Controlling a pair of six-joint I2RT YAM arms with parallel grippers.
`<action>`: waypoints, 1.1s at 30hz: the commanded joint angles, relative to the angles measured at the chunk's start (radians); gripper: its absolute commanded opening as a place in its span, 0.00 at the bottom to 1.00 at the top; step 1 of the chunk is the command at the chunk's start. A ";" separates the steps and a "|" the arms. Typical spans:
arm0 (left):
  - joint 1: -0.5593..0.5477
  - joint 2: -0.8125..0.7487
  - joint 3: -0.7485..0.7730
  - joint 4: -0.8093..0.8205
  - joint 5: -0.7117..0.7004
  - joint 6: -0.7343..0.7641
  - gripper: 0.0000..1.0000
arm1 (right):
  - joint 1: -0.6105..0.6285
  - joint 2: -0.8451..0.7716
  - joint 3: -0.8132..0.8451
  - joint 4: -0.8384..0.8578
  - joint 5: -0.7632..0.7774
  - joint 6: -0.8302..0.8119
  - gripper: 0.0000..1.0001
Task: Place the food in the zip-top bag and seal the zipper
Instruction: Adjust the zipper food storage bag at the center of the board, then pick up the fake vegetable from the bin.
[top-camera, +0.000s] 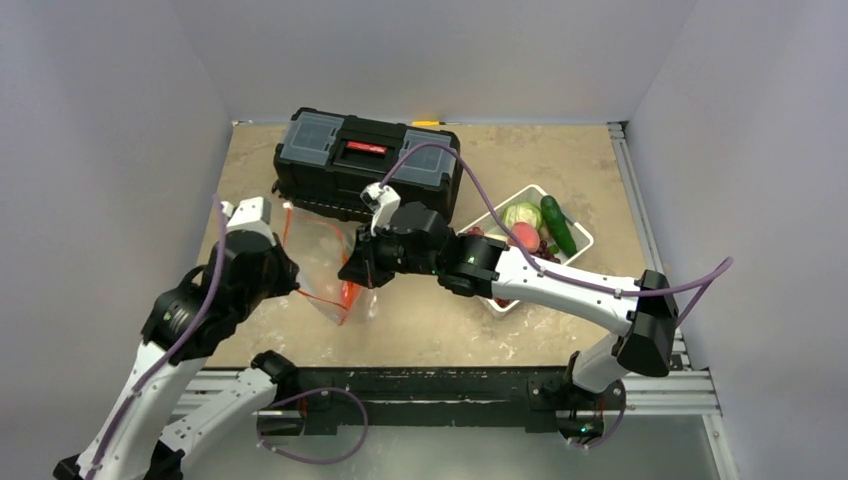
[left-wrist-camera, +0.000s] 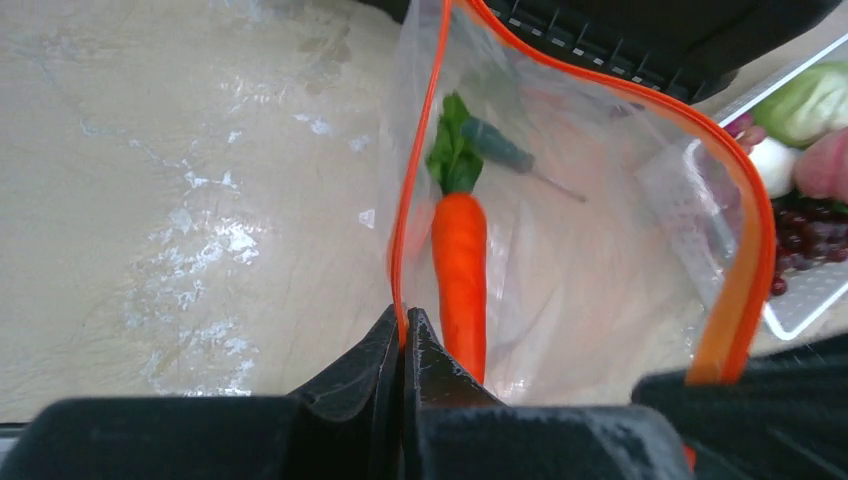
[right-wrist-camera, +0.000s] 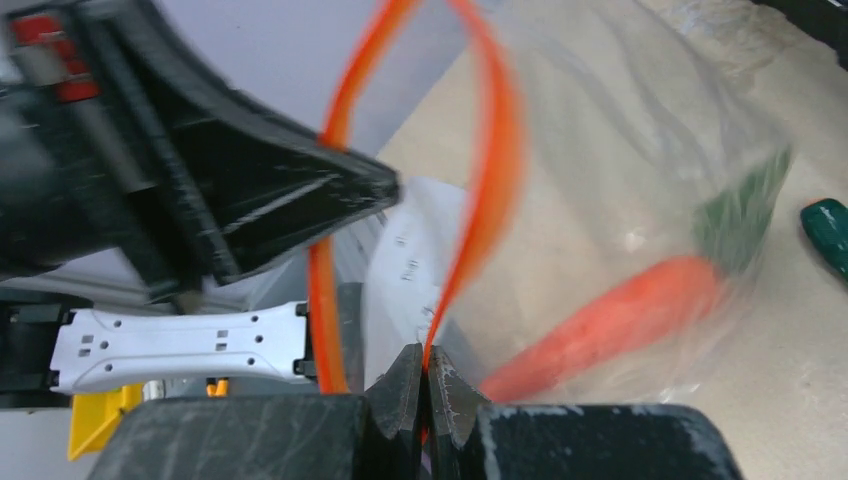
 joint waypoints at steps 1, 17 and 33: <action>0.006 -0.143 0.084 0.027 -0.049 0.043 0.00 | -0.006 -0.034 -0.020 0.086 -0.045 -0.009 0.00; 0.007 -0.021 -0.152 0.217 0.059 0.206 0.00 | -0.007 -0.046 0.006 -0.071 0.016 -0.099 0.58; 0.006 0.089 -0.116 0.332 0.254 0.351 0.00 | -0.422 -0.555 -0.437 -0.215 0.599 -0.011 0.83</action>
